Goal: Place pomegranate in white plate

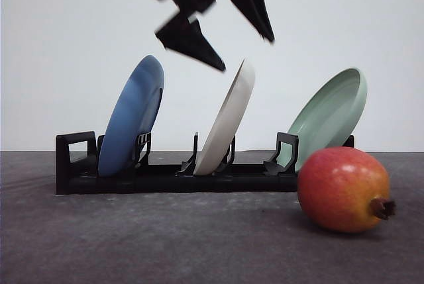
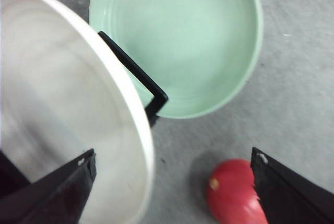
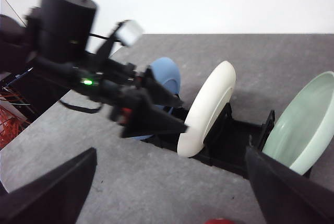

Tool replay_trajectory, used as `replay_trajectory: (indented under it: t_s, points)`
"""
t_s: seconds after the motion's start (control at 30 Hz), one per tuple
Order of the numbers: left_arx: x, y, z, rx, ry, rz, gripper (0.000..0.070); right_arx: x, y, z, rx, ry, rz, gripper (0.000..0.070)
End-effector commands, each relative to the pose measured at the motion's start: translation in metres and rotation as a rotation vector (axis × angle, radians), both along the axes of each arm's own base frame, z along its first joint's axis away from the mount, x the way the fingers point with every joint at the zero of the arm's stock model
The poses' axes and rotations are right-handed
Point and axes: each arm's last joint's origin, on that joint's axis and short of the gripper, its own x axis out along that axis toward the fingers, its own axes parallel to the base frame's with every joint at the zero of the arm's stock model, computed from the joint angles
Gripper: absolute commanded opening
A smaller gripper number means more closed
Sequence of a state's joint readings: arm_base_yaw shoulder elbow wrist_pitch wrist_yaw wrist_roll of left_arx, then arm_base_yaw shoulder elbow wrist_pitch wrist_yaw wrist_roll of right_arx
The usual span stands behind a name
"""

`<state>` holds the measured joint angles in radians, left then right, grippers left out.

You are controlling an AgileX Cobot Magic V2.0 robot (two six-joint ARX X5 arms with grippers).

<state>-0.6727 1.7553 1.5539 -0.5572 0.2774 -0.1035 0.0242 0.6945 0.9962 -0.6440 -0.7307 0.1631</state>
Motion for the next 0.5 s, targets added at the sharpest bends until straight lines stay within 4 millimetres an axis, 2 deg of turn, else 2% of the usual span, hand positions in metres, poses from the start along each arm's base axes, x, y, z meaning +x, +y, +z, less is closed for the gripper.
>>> replay_trajectory:
  t_s: [0.0,0.17,0.37,0.4,0.47]
  points:
    - [0.007,-0.011,-0.005,-0.003,-0.028,-0.008,0.0556,-0.001,0.000,0.005,0.008,-0.008,0.001,0.0581]
    - [0.017,-0.019,-0.023,0.003,-0.025,-0.006,0.0554,-0.001,0.000,0.004,0.008,0.005,0.001,0.0581]
    - [0.020,-0.023,-0.032,0.015,-0.010,-0.009,0.0541,-0.001,0.000,0.004,0.007,0.006,0.001,0.0580]
    - [0.020,-0.023,-0.033,0.016,-0.009,-0.010,0.0527,-0.001,0.000,0.004,0.007,0.006,0.001,0.0580]
    - [0.020,-0.024,-0.033,0.016,-0.008,-0.011,0.0451,-0.001,0.000,0.004,0.007,0.006,0.001,0.0580]
